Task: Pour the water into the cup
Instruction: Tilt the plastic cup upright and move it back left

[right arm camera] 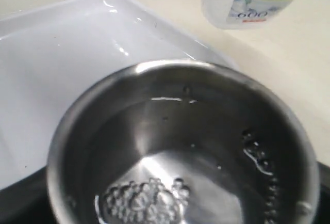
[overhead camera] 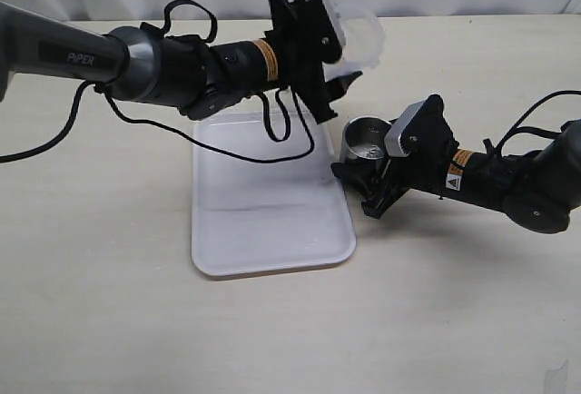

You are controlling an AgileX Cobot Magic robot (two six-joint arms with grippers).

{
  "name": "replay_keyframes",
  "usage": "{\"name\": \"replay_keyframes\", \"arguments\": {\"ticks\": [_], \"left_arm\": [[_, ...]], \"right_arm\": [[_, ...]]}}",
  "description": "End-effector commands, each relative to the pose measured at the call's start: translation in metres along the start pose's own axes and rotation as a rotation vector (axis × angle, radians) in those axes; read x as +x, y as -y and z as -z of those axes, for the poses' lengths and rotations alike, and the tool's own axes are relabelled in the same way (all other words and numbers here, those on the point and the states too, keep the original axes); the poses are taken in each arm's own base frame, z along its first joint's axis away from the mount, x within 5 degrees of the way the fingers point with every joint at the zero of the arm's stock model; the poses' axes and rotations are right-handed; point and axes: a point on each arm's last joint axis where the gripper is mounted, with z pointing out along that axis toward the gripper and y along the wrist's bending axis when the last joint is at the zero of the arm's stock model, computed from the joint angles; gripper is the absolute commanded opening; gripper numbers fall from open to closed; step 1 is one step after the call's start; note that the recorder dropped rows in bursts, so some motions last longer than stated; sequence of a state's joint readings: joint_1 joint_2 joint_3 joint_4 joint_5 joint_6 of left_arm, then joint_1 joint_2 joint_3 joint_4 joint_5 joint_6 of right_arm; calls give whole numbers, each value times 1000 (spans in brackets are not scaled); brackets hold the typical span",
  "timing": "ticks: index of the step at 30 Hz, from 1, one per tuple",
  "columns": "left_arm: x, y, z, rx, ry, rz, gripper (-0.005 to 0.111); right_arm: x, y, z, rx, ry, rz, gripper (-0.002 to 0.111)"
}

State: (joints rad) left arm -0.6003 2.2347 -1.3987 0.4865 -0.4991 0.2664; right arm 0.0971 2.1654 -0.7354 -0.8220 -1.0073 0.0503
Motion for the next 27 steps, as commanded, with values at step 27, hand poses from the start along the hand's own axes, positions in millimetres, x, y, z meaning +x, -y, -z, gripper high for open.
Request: {"name": "replay_keyframes", "arguments": {"ticks": [27], "left_arm": [[177, -176, 154, -618, -135, 884, 0]], "right_arm": [[-3, 2, 0, 3, 19, 13, 4]]}}
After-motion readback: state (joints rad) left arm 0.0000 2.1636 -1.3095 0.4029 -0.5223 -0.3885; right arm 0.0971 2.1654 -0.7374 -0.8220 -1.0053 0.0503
